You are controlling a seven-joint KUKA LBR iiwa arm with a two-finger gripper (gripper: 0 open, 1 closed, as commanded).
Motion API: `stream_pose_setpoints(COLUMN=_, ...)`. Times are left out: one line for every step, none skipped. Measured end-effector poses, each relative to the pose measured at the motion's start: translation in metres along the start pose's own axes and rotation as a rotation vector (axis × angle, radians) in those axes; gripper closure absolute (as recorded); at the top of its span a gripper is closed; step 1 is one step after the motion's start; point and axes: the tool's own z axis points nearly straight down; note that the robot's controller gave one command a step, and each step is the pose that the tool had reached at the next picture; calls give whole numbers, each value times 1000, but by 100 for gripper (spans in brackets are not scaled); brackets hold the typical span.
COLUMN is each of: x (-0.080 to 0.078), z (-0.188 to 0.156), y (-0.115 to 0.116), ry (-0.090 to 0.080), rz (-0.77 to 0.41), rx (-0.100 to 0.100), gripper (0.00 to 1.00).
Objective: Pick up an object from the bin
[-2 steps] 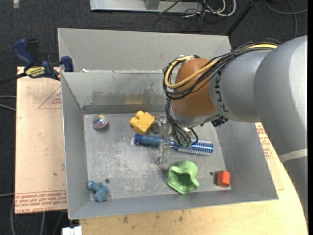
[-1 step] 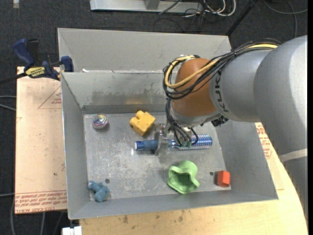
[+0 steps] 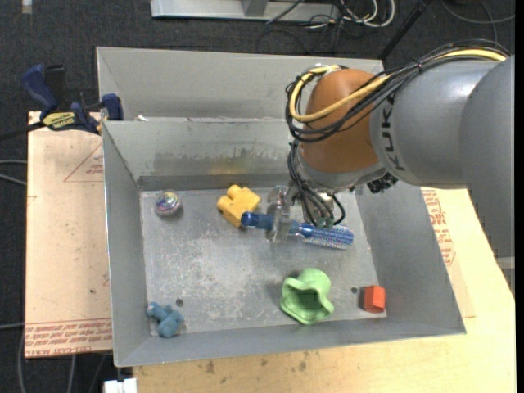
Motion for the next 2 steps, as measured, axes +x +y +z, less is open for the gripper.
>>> stream_pose_setpoints(x=-1, z=-13, y=0, ry=4, rz=1, rx=0, gripper=100)
stream_pose_setpoints(x=-2, z=-45, y=0, ry=3, rz=1, rx=0, gripper=100)
